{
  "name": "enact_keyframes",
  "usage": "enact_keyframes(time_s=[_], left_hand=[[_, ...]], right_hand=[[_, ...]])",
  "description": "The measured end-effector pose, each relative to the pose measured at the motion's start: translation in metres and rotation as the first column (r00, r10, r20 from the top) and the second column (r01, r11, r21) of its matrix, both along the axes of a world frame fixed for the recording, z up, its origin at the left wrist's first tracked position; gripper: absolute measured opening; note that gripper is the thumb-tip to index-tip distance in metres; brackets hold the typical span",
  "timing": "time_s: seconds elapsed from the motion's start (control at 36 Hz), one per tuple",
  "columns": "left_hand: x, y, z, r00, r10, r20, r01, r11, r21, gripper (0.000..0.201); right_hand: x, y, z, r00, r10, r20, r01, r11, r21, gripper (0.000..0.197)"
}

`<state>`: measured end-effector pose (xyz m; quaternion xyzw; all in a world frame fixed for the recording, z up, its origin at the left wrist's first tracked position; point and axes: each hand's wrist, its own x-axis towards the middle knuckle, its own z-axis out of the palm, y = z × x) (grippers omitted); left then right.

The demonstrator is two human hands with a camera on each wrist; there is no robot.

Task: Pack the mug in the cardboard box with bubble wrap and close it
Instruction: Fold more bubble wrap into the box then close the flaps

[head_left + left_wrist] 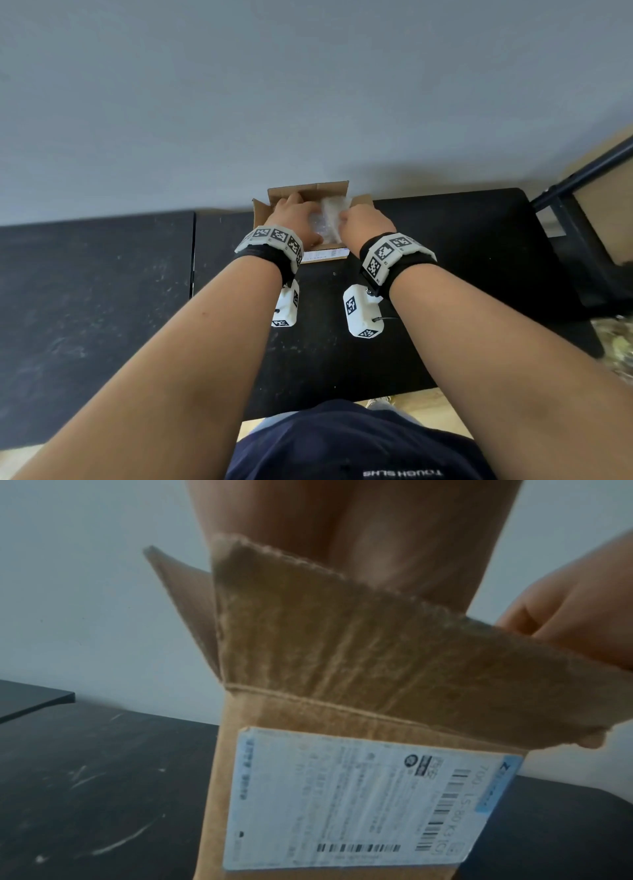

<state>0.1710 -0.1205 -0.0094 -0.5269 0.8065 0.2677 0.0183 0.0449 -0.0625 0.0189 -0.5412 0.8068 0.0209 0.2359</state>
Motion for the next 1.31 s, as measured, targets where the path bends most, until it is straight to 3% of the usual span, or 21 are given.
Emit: enact_keyframes(time_s=[0.25, 0.5, 0.72, 0.81, 1.0, 1.14, 1.31], left_hand=[[-0.002, -0.003, -0.007, 1.0, 0.009, 0.009, -0.009, 1.0, 0.008, 0.063], [-0.004, -0.001, -0.015, 1.0, 0.022, -0.022, -0.022, 0.999, -0.036, 0.052], [-0.005, 0.0, -0.013, 0.999, 0.021, -0.041, -0.023, 0.999, -0.043, 0.053], [-0.005, 0.001, -0.012, 1.0, 0.012, -0.027, -0.013, 0.999, -0.043, 0.056], [-0.006, 0.003, -0.009, 1.0, 0.02, 0.008, -0.02, 0.999, -0.032, 0.061], [-0.007, 0.005, -0.007, 0.999, 0.027, 0.025, -0.026, 0.999, -0.025, 0.058], [-0.009, 0.007, -0.003, 0.998, 0.034, 0.047, -0.032, 0.998, -0.048, 0.056]], right_hand=[[-0.011, -0.013, -0.005, 0.996, -0.075, -0.054, 0.08, 0.993, 0.089, 0.021], [-0.014, -0.031, -0.013, 0.991, -0.014, -0.133, 0.025, 0.996, 0.084, 0.01], [-0.016, -0.032, -0.029, 0.963, 0.058, -0.263, -0.054, 0.998, 0.022, 0.014], [-0.015, -0.028, -0.035, 0.951, 0.099, -0.292, -0.094, 0.995, 0.032, 0.025], [-0.013, -0.01, -0.04, 0.942, 0.105, -0.32, -0.149, 0.982, -0.119, 0.026], [-0.013, 0.003, -0.032, 0.965, 0.105, -0.242, -0.151, 0.972, -0.182, 0.024], [-0.019, 0.011, -0.02, 0.982, 0.086, -0.17, -0.147, 0.911, -0.385, 0.027]])
